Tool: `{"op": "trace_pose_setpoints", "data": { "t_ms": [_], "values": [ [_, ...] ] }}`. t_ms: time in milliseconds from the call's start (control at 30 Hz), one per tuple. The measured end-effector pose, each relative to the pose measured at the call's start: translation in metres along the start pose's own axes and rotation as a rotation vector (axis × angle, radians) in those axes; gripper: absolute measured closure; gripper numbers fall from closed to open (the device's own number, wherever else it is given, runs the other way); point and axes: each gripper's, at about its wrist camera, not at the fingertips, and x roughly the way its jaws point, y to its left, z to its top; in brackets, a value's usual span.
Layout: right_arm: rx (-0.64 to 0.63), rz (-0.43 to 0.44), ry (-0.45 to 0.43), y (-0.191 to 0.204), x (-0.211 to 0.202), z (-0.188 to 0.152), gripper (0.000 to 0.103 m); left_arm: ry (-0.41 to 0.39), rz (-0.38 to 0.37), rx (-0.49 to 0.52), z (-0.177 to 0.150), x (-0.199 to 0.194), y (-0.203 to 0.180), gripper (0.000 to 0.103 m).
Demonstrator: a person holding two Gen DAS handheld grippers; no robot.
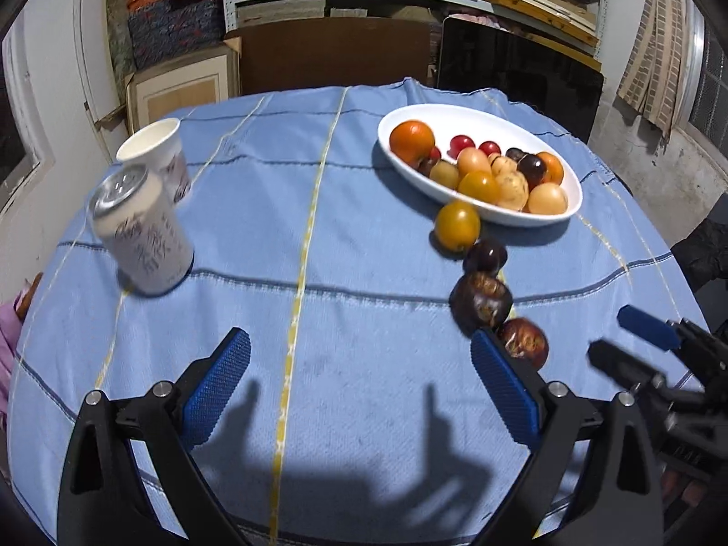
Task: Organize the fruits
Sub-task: 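Grasp a large brown carved fruit with the right tool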
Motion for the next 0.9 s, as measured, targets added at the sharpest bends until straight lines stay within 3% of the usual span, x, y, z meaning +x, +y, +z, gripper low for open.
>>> {"op": "trace_pose_setpoints", "data": {
  "t_ms": [133,400,600,633,733,900],
  "values": [
    [-0.037,-0.006,0.02,0.019,0.007,-0.006,0.038,-0.022,0.015,0.01,-0.004,0.001,0.007,0.008],
    [-0.063,-0.045,0.067,0.034,0.036,-0.001,0.038,0.008,-0.024,-0.071,0.001,0.005,0.025,0.008],
    [-0.051,-0.067,0.094,0.036,0.054,0.006,0.038,0.028,-0.02,-0.069,0.001,0.013,0.024,0.008],
    [-0.052,-0.065,0.099,0.037,0.056,0.006,0.039,0.032,-0.02,-0.063,0.0,0.015,0.022,0.008],
    [-0.054,-0.086,0.093,0.038,0.057,0.008,0.059,0.036,-0.018,-0.052,-0.002,0.018,0.019,0.008],
    [0.002,-0.053,0.085,0.021,0.045,0.006,0.06,0.037,-0.026,-0.026,-0.004,0.021,0.012,0.008]
  ]
}}
